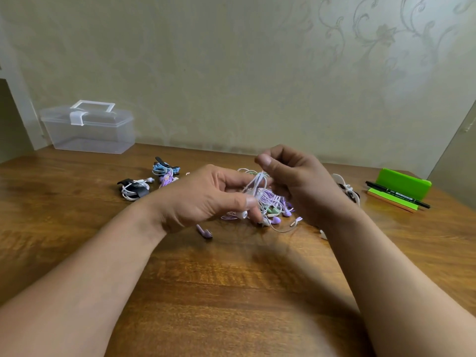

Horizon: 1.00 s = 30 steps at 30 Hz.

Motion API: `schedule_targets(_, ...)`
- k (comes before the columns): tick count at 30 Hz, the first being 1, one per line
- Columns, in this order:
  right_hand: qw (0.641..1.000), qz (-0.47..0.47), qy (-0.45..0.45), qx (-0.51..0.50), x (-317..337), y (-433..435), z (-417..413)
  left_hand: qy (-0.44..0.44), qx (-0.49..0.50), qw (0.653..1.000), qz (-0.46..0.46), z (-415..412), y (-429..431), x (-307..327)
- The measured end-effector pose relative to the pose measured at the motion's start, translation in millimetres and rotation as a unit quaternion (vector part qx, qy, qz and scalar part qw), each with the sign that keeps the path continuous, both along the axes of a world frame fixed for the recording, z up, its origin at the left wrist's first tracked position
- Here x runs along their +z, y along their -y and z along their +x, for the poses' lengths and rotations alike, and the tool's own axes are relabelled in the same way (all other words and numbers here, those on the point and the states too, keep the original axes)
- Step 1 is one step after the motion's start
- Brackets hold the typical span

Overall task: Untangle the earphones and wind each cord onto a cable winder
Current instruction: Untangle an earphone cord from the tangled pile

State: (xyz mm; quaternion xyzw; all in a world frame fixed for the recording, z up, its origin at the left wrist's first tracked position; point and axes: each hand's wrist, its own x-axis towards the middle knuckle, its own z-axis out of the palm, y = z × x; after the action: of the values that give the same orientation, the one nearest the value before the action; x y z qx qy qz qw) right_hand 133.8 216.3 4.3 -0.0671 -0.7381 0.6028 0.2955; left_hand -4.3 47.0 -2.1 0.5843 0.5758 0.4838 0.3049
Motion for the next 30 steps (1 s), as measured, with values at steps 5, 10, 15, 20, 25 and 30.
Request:
schedule_targets(5, 0.997, -0.053, 0.019, 0.044, -15, 16, -14, 0.148, 0.04, 0.986, 0.069, 1, -2, 5)
schedule_targets(10, 0.973, 0.175, 0.139, -0.056, -15, 29, -14, 0.126, 0.184, 0.967, 0.124, -4, -7, 5)
schedule_targets(15, 0.951, 0.258, 0.158, -0.065, -3, 39, -8, -0.01, 0.211, 0.972, 0.104, -13, -9, -7)
schedule_targets(20, 0.945, 0.284, 0.105, -0.127, 12, 21, 4, -0.095, 0.146, 0.984, 0.033, -8, -6, -7)
schedule_targets(25, 0.99, 0.132, 0.043, -0.023, 18, 4, 16, -0.027, 0.029, 0.999, -0.01, -3, -1, 2)
schedule_targets(30, 0.992, 0.088, 0.057, 0.067, 14, 8, 14, -0.024, -0.039, 0.998, -0.044, 1, 3, 4)
